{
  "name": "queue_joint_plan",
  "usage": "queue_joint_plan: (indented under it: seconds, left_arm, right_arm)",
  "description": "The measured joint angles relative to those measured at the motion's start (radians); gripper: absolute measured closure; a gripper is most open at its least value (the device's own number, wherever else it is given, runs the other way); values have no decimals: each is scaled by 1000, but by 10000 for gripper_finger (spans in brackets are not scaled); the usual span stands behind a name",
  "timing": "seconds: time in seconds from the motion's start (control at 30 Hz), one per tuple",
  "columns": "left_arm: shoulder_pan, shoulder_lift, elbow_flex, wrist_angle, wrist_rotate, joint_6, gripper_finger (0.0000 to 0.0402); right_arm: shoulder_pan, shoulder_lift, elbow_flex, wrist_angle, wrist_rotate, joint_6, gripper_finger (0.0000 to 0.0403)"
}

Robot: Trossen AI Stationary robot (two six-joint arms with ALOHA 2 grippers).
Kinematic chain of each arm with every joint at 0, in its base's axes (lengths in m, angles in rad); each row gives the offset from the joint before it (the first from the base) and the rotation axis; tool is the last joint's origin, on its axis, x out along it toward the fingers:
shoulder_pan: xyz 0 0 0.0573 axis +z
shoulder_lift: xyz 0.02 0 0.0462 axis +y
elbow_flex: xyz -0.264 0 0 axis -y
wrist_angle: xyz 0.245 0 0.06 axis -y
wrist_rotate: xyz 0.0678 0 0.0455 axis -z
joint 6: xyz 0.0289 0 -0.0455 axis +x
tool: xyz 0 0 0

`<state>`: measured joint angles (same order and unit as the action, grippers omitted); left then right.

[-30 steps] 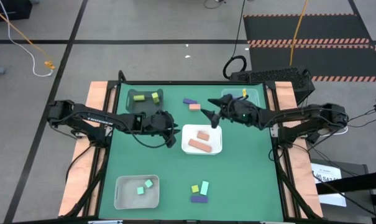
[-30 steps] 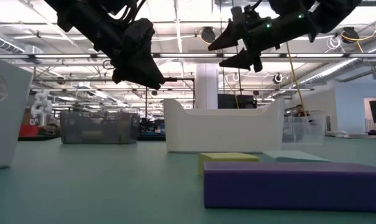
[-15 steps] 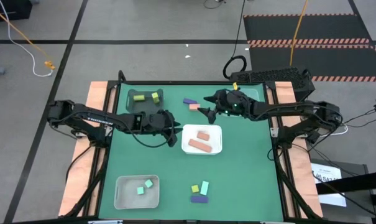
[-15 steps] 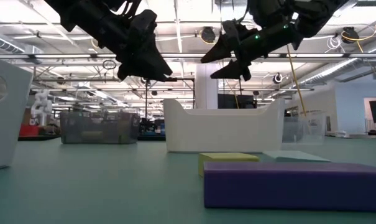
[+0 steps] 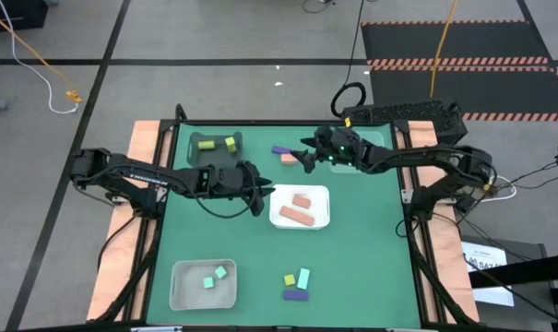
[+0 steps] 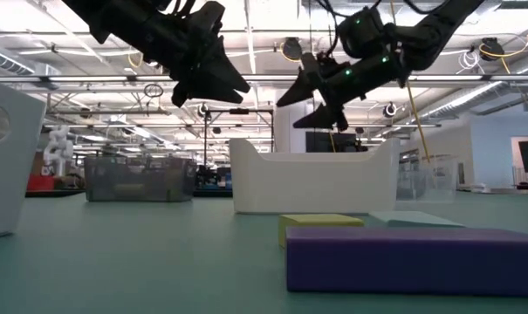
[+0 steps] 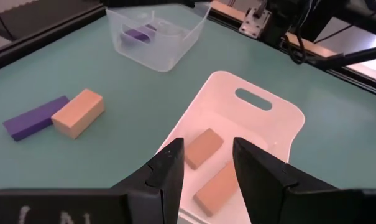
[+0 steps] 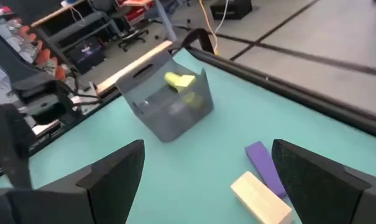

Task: Sort & place blocks by color
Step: Put the orange block into the white bin

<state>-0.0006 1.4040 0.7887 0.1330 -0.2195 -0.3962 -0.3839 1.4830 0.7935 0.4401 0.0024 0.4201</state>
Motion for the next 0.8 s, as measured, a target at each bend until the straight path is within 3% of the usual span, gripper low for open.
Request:
queue_joint_plan:
  seconds: [0.2,0.53,0.8]
  left_arm:
    - [0,0,0,4,0,0,261]
    - [0,0,0,0,0,0,261]
    - [0,0,0,-2,0,37,261]
  right_arm:
    - [-9,86,61,-33,-3,-65,57]
    - [-8,286,275,-184,-6,-178,57]
    - [-8,371,297,-217,-55,-256,57]
